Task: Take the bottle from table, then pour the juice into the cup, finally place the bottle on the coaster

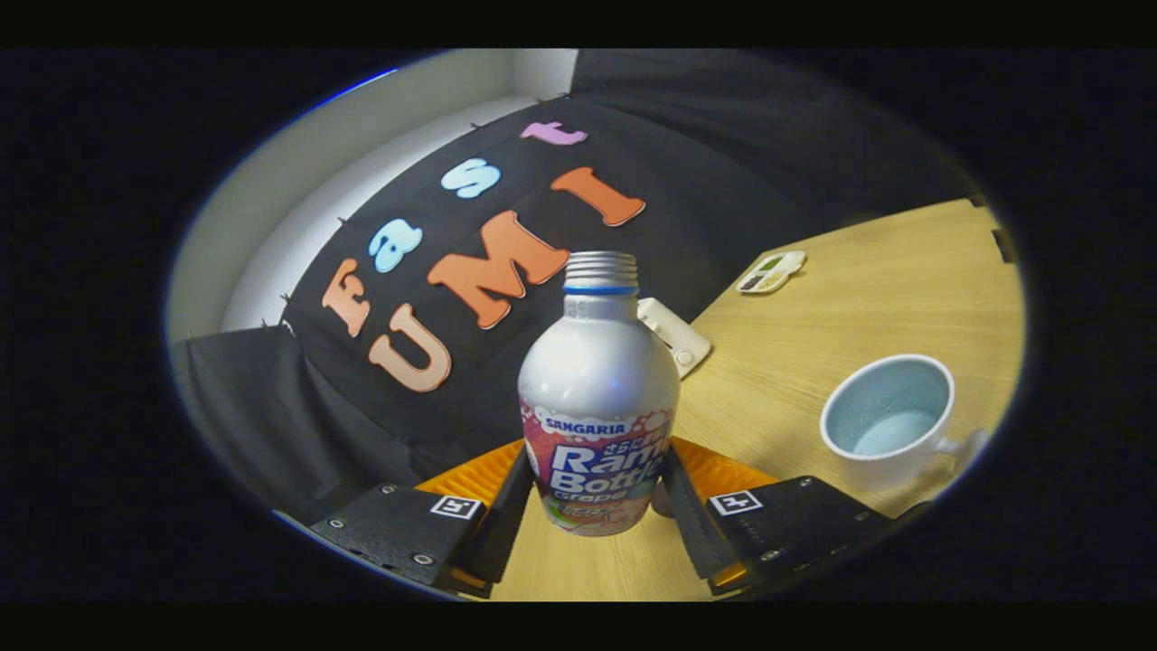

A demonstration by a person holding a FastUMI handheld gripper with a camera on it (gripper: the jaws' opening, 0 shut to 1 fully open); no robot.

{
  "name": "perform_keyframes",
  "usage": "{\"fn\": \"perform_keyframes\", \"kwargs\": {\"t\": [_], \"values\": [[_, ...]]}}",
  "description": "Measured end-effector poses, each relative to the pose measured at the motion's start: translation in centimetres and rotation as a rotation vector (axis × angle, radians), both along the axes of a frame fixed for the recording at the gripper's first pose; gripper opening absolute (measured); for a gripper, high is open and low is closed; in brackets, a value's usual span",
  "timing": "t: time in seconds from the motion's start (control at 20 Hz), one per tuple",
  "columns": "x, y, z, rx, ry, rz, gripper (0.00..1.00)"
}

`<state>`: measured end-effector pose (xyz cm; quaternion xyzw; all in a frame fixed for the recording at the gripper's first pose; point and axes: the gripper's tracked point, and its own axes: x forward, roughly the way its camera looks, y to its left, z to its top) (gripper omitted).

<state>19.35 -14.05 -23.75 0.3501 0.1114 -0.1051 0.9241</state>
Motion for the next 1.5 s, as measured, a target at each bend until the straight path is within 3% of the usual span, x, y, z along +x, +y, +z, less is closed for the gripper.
{"fn": "perform_keyframes", "kwargs": {"t": [0.35,0.6,1.05,1.5], "values": [[1.6,-0.1,-1.4,-0.383,0.140,0.071,0.77],[2.9,1.0,-1.8,-0.534,0.165,0.109,0.77],[4.2,1.7,-5.2,-0.668,0.240,0.170,0.77],[4.2,2.0,-7.1,-0.688,0.277,0.202,0.78]]}}
